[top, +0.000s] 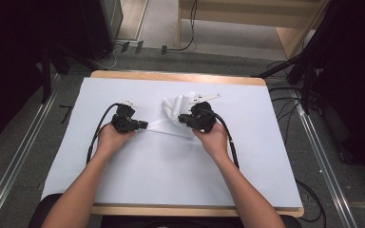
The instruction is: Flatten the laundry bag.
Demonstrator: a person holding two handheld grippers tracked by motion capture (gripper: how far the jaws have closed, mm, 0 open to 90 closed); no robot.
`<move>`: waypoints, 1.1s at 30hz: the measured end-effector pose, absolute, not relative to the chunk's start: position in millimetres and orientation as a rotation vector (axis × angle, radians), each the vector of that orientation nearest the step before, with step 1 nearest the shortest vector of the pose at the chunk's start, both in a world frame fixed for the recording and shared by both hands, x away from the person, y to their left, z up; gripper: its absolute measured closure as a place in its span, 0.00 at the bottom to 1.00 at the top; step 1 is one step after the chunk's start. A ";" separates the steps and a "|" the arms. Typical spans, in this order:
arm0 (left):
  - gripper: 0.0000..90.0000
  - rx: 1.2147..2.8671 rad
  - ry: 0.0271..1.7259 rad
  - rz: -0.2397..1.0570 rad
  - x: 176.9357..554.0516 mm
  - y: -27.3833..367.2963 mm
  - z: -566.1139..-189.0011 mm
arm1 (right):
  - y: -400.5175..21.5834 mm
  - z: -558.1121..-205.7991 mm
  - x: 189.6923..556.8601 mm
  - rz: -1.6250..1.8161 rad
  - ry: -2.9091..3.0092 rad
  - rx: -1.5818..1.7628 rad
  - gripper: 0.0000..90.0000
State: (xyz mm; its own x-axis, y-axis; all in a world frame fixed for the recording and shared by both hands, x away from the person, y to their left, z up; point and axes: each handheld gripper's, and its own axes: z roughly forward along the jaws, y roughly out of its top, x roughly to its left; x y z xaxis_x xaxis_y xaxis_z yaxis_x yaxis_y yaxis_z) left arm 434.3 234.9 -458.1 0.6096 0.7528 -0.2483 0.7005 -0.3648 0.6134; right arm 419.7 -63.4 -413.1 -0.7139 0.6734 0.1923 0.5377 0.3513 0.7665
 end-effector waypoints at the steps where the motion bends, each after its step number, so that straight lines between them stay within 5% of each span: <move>1: 1.00 2.136 1.139 0.096 434.4 234.9 -458.1 | -67.3 -412.9 419.2 1.290 2.446 1.113 0.97; 33: 1.00 2.124 1.176 0.097 438.2 239.7 -455.9 | -160.4 -441.0 397.7 1.191 2.327 1.377 1.00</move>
State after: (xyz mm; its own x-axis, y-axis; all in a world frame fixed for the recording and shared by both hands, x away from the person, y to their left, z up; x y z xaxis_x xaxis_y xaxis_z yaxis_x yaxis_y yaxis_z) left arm 438.2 239.7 -455.9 0.5853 0.7698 -0.2546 0.7175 -0.3455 0.6048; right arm 397.7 -160.4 -441.0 -0.5518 0.8028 0.2258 0.6526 0.2471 0.7163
